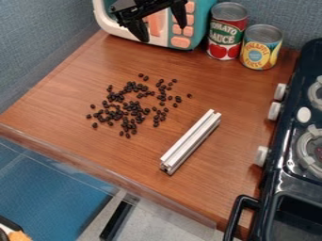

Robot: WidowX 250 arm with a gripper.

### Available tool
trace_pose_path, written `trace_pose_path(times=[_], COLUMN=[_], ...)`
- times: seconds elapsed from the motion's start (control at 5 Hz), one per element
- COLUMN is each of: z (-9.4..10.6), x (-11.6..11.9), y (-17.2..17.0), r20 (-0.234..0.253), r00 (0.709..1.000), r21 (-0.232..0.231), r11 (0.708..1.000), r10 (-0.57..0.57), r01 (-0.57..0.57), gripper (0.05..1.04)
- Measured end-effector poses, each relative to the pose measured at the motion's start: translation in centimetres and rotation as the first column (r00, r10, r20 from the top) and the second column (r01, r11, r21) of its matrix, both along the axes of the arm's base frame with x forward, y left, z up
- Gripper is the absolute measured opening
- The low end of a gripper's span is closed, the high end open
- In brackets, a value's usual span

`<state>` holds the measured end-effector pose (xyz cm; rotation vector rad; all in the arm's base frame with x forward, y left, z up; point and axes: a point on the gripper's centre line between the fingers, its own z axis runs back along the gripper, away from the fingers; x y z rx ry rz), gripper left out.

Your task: Sweep into pile

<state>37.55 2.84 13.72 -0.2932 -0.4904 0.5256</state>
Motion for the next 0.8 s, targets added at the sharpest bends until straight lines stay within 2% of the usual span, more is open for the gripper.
trace_pose_path(times=[0.2, 0.4, 0.6, 0.8], z=[-1.1, -2.6, -3.5, -4.0], x=[0.0, -0.7, -1.2, -1.5], y=[0.0, -2.4, -3.9, -5.7], r20=[-0.032, -0.105, -0.155, -0.203], r00=[0.999, 0.986, 0.961, 0.916], r21=[-0.005, 0.025, 0.046, 0.072], r11=[1.0, 0.99, 0.97, 0.928], r10=[-0.004, -0.133, -0.227, -0.345], r01=[0.004, 0.136, 0.237, 0.366], gripper=[1.0, 1.0, 1.0, 1.0])
